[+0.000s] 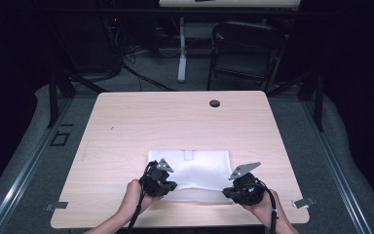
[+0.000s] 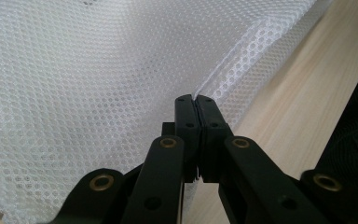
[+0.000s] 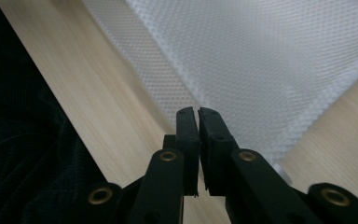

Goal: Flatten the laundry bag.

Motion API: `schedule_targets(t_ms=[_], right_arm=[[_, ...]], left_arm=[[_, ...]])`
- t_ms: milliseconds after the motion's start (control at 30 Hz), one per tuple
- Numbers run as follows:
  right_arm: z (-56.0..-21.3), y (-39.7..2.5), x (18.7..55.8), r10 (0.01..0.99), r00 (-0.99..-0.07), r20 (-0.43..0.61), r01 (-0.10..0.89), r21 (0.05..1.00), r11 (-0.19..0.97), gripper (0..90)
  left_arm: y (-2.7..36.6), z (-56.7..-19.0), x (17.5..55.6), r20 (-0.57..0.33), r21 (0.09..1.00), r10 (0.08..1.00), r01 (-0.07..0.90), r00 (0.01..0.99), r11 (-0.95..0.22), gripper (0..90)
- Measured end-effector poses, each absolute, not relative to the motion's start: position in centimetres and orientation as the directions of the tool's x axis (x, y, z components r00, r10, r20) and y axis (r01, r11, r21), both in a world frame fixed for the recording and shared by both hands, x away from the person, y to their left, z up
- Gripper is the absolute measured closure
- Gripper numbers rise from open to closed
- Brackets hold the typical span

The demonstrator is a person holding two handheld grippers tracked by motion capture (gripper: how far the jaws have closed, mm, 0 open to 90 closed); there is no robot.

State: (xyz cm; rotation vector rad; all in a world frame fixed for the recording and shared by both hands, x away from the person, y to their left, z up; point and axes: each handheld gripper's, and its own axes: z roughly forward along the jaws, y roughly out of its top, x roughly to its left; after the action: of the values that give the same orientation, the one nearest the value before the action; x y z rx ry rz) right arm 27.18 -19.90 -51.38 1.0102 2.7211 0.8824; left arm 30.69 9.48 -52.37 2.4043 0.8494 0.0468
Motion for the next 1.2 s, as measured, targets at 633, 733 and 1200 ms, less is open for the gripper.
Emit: schedule_targets(t_ms=[633,733,1200], right_arm=[[-55.6,-16.6,28.7,0.599,-0.800,-0.038,0.514,0.472,0.716,90.0],[-55.8,-16.6,28.7,0.598,-0.801,-0.034,0.514,0.476,0.714,90.0],[-55.7,-16.6,28.6,0.574,-0.817,-0.044,0.494,0.461,0.738,90.0]], left_arm=[[9.5,-51.7,30.7,-0.139,0.572,0.591,0.552,0.795,-0.607,89.4],[9.5,-51.5,30.7,-0.132,0.580,0.593,0.547,0.794,-0.604,89.5],[10.1,-49.6,31.8,-0.119,0.639,0.647,0.557,0.753,-0.530,89.8]])
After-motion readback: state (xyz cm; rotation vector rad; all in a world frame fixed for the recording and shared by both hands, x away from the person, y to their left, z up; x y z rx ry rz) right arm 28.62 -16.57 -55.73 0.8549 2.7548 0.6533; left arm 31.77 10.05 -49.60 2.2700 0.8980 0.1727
